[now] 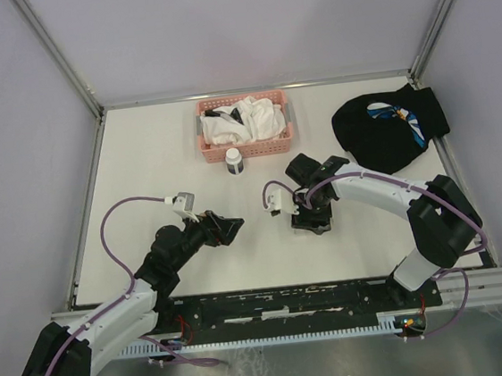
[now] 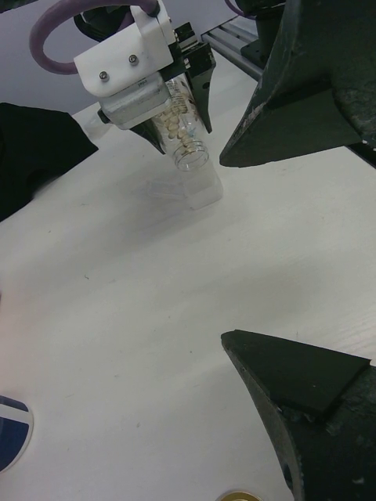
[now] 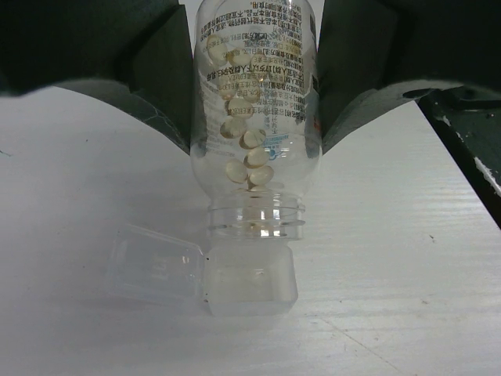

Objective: Sort the pills into containers

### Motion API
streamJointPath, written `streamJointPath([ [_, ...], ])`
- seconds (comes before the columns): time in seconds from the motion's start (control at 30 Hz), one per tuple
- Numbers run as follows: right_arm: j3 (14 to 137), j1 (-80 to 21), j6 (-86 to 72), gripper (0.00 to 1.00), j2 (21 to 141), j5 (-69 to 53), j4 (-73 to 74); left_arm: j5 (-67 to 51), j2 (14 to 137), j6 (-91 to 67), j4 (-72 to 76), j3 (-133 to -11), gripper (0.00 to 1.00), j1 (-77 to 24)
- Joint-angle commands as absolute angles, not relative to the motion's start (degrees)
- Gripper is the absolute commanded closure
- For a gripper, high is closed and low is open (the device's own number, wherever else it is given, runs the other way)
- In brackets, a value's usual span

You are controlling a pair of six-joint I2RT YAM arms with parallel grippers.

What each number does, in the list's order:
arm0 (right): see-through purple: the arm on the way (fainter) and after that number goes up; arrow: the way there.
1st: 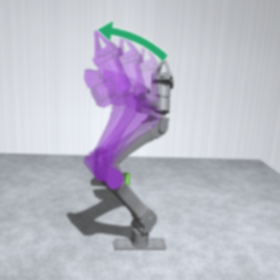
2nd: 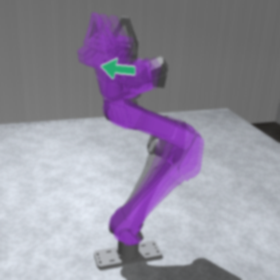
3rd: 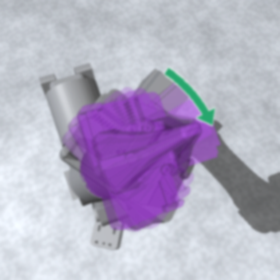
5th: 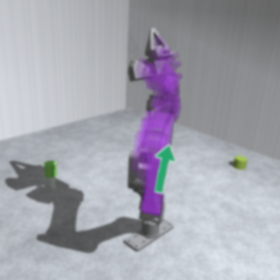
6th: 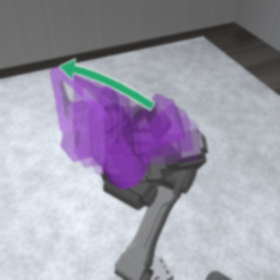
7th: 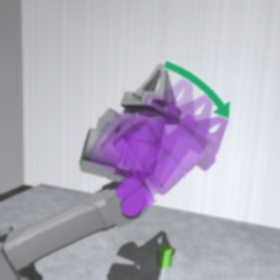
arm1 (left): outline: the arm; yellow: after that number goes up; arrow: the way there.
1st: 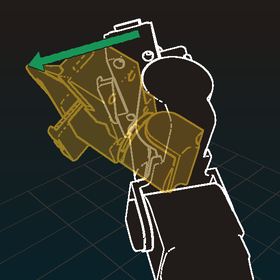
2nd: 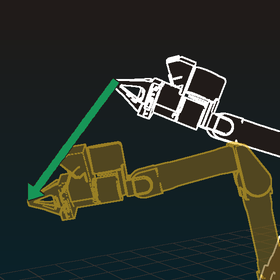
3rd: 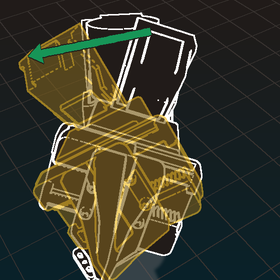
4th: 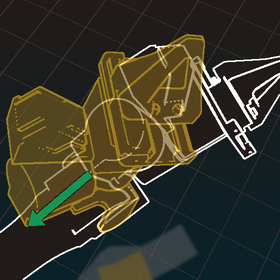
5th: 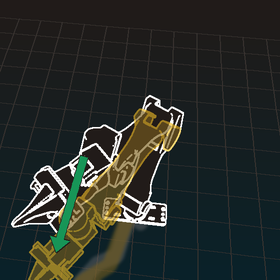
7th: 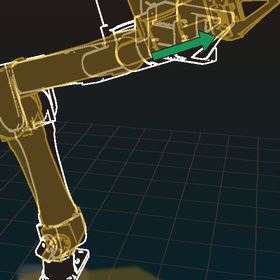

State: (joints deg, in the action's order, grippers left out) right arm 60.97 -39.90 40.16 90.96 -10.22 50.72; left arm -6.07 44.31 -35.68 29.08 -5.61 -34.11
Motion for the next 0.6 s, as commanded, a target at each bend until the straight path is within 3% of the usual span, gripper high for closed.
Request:
streamJointPath([
  [0.0,63.7,-40.6,39.2,0.95,91.4,-8.8,51.7,-5.3,44.4,-33.0,31.4,-5.9,0.09,-34.1],
  [0.57,64.7,-41.5,39.2,0.94,91.9,-7.3,52.7,-5.3,44.3,-33.0,31.4,-5.5,0.09,-34.1],
])
